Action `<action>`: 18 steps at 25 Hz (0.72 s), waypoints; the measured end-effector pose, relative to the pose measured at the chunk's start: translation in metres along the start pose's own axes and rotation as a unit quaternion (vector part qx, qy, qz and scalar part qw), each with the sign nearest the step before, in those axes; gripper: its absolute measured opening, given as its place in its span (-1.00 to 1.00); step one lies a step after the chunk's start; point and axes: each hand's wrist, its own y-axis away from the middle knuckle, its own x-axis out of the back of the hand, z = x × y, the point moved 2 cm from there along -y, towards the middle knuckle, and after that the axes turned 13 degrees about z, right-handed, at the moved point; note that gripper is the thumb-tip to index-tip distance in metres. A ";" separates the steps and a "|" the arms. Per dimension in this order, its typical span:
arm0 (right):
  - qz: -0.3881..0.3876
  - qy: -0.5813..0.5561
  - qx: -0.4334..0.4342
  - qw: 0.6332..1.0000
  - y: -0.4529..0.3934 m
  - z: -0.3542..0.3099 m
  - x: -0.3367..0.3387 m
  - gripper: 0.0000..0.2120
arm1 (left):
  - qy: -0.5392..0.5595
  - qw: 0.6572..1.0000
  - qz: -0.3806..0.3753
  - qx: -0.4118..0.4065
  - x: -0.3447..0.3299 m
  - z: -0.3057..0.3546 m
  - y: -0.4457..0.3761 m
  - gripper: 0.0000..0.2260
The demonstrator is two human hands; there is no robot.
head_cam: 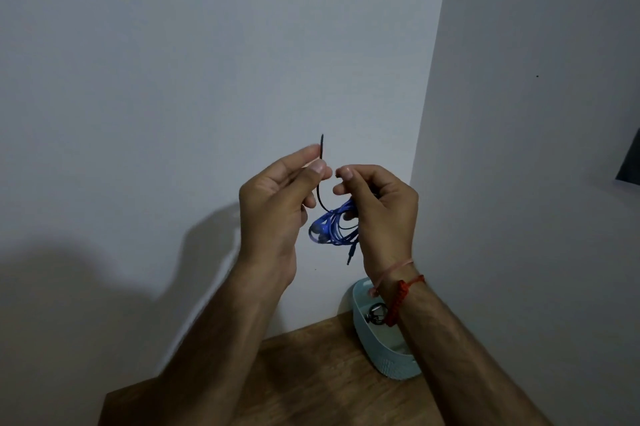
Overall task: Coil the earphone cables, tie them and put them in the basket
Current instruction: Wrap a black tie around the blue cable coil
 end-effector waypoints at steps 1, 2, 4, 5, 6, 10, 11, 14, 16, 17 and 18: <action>0.016 -0.011 -0.015 1.000 0.000 0.000 0.001 -0.88 | -0.025 1.000 -0.007 -0.015 0.001 0.001 -0.001 -0.85; 0.034 -0.027 -0.027 0.999 -0.001 -0.001 0.002 -0.88 | -0.052 0.998 -0.016 -0.029 0.000 0.002 0.000 -0.85; 0.072 -0.057 -0.042 0.995 -0.001 -0.003 0.001 -0.90 | -0.088 0.995 -0.031 -0.045 -0.007 0.000 0.008 -0.83; 0.081 -0.072 -0.048 0.993 0.000 -0.004 -0.002 -0.90 | -0.084 0.995 -0.034 -0.044 -0.011 -0.001 0.012 -0.81; 0.083 -0.091 -0.059 0.991 0.001 -0.005 -0.004 -0.90 | -0.063 0.997 -0.033 -0.037 -0.014 -0.002 0.015 -0.81; 0.078 -0.121 -0.092 0.985 0.004 -0.008 -0.009 -0.89 | -0.002 0.999 -0.002 -0.045 -0.018 -0.001 0.018 -0.88; 0.082 -0.123 -0.097 0.984 0.004 -0.008 -0.009 -0.88 | -0.018 0.998 0.004 -0.067 -0.015 0.000 0.017 -0.88; 0.113 -0.152 -0.130 0.973 0.000 -0.012 -0.007 -0.86 | -0.117 0.984 -0.013 -0.132 -0.011 -0.001 0.015 -0.89; 0.106 -0.175 -0.154 0.967 0.000 -0.012 -0.008 -0.88 | -0.175 0.970 -0.017 -0.167 -0.013 -0.001 0.014 -0.87; 0.094 -0.190 -0.169 0.963 0.002 -0.012 -0.009 -0.89 | -0.179 0.968 -0.015 -0.175 -0.015 0.000 0.014 -0.87; 0.082 -0.205 -0.186 0.958 0.004 -0.013 -0.011 -0.91 | -0.172 0.970 -0.014 -0.173 -0.017 0.001 0.015 -0.88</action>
